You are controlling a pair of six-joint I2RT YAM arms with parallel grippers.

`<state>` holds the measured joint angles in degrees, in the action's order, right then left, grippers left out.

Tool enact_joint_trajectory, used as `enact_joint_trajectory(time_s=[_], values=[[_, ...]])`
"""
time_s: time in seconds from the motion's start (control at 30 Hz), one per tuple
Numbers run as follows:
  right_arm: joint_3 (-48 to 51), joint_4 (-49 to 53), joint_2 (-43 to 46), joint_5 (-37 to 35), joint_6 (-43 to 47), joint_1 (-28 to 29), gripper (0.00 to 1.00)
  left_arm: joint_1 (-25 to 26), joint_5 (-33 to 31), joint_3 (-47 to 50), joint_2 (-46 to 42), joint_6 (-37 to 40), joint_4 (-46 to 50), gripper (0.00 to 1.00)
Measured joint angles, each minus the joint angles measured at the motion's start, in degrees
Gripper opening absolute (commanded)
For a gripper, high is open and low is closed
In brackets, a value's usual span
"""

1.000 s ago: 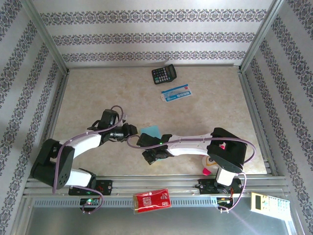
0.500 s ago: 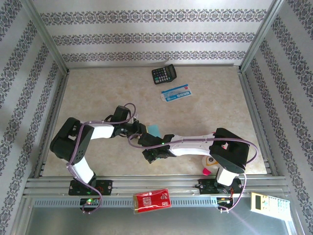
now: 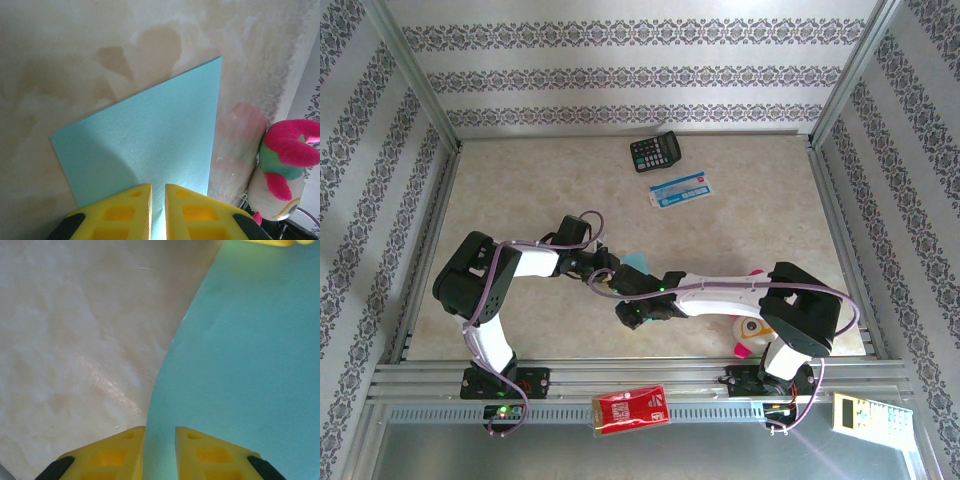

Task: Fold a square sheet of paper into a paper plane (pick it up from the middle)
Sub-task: Third fold the triangle at the center of the table.

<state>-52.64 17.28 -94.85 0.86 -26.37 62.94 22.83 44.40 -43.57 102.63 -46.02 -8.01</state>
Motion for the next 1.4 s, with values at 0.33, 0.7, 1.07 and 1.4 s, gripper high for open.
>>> enact_joint_trajectory(time_s=[0.33, 0.7, 1.07, 1.4], values=[[0.33, -0.31, 0.55, 1.01, 1.86, -1.14, 0.16, -0.02, 0.22, -1.11, 0.63, 1.77, 1.81, 0.14], [0.68, -3.52, 0.55, 6.82, 1.88, -4.0, 0.04, -0.02, 0.63, -4.39, 2.32, 4.61, 5.88, 0.14], [2.29, -7.78, 0.55, 12.39, -0.52, -6.93, 0.06, 0.0, 0.85, -6.49, 3.08, 7.15, 8.59, 0.2], [4.42, -10.01, 0.55, 14.08, -1.44, -8.83, 0.04, 0.07, -0.13, -6.58, -0.39, 6.03, 8.41, 0.3]])
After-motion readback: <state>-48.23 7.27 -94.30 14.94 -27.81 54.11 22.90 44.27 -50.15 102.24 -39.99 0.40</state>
